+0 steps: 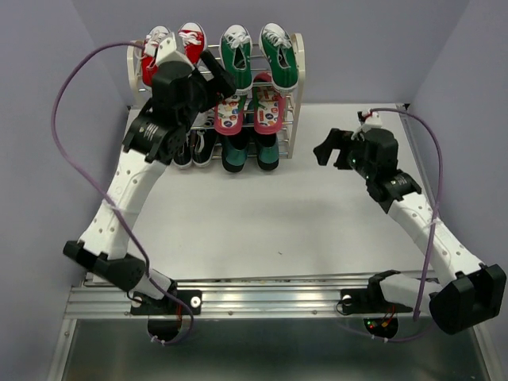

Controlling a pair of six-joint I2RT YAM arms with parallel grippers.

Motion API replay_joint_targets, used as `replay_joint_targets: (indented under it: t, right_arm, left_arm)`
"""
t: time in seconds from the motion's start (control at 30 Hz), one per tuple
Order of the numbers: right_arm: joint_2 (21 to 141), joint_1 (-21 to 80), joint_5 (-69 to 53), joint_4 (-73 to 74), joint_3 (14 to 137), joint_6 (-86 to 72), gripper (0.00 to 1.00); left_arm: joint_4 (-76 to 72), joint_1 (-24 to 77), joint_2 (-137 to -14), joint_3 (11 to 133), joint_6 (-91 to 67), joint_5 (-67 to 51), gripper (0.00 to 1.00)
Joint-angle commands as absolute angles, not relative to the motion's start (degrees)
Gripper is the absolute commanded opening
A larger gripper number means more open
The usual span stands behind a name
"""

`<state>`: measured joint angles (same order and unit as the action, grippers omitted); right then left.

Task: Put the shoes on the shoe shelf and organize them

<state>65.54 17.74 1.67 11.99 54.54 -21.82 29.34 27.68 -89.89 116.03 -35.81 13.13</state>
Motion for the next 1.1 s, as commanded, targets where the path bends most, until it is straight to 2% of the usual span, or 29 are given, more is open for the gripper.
replay_joint_targets:
  t: [0.0, 0.17, 0.43, 0.5, 0.53, 0.57, 0.63, 0.83, 1.07]
  right_arm:
    - [65.47, 19.15, -10.19, 6.59, 64.32, -13.28, 1.0]
    - [70.48, 24.15, -9.76, 5.19, 75.47, -10.82, 1.0]
    - [84.71, 29.53, -1.33, 6.94, 96.31, -5.19, 1.0]
    - [88.41, 29.53, -0.27, 8.0, 100.26, -3.52, 0.96]
    - [89.37, 30.05, 0.87, 8.26, 103.15, -2.82, 0.92]
    - [90.95, 30.58, 1.84, 8.35, 104.23, -0.81, 0.83]
    - [92.63, 31.11, 4.47, 8.26, 106.77, 1.49, 0.76]
    - [97.2, 31.64, 10.99, 8.96, 111.7, 5.62, 0.72]
    - [100.98, 32.17, 9.05, 10.11, 115.84, 6.15, 0.53]
  left_arm:
    - [22.09, 27.95, -74.67, 100.23, -31.29, 12.91, 0.99]
    - [18.72, 27.95, -58.56, 78.18, -33.48, 18.35, 0.99]
    - [28.99, 27.86, -42.9, 66.72, -37.09, 24.87, 0.99]
    - [30.32, 27.86, -41.32, 64.96, -37.53, 25.49, 0.99]
    - [31.11, 27.86, -40.87, 64.43, -37.62, 25.49, 0.99]
    - [31.2, 27.86, -40.61, 63.03, -37.53, 25.49, 0.99]
    - [31.11, 27.86, -39.99, 62.06, -37.7, 24.96, 0.99]
    - [31.11, 27.86, -40.17, 61.35, -37.35, 23.99, 0.99]
    - [30.15, 27.86, -40.34, 61.08, -36.48, 24.26, 0.99]
